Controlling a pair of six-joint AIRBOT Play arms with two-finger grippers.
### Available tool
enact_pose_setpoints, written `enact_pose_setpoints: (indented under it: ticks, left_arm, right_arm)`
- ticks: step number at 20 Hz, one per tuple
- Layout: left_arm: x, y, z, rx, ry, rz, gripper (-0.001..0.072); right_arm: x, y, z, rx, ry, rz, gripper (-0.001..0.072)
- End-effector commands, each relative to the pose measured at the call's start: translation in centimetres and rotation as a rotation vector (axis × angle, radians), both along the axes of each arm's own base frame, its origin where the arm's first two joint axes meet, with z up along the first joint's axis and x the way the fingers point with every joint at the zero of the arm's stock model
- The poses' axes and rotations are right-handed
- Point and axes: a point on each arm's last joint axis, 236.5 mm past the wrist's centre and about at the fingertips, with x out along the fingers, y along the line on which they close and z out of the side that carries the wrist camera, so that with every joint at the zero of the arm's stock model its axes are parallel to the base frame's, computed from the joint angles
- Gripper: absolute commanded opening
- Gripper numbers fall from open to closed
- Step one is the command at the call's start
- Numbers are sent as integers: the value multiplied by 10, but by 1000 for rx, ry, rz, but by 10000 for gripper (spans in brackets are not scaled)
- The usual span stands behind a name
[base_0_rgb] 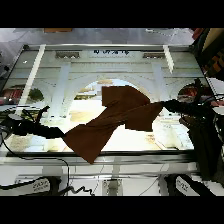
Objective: Fold the clothes and pants, and hang the long-sleeved shirts on hangers.
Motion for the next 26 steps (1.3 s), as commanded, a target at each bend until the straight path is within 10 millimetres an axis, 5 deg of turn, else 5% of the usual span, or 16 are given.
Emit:
enact_pose_setpoints:
  ticks: [1, 10, 16, 18, 21, 22, 26]
  left_arm:
    - [-3, 3, 0, 13, 6, -18, 537]
    - [5, 32, -15, 120, -29, 10, 535]
    - [1, 17, -30, 64, 23, -8, 520]
    - [-1, 7, -34, 54, 32, -44, 318]
    - [-3, -7, -37, 49, 9, -134, 144]
    - [-4, -11, -37, 49, 0, -159, 4]
    - [19, -10, -26, 80, -36, -144, 7]
  right_arm:
    - [0, 0, 0, -2, 0, 1, 11]
    - [0, 0, 0, -2, 0, 0, 11]
    - [0, 0, 0, -2, 0, 0, 11]
    - [0, 0, 0, -2, 0, 0, 11]
    - [0, 0, 0, -2, 0, 0, 11]
    - [0, 0, 0, -2, 0, 0, 12]
    - [3, -1, 6, -1, -15, -3, 11]
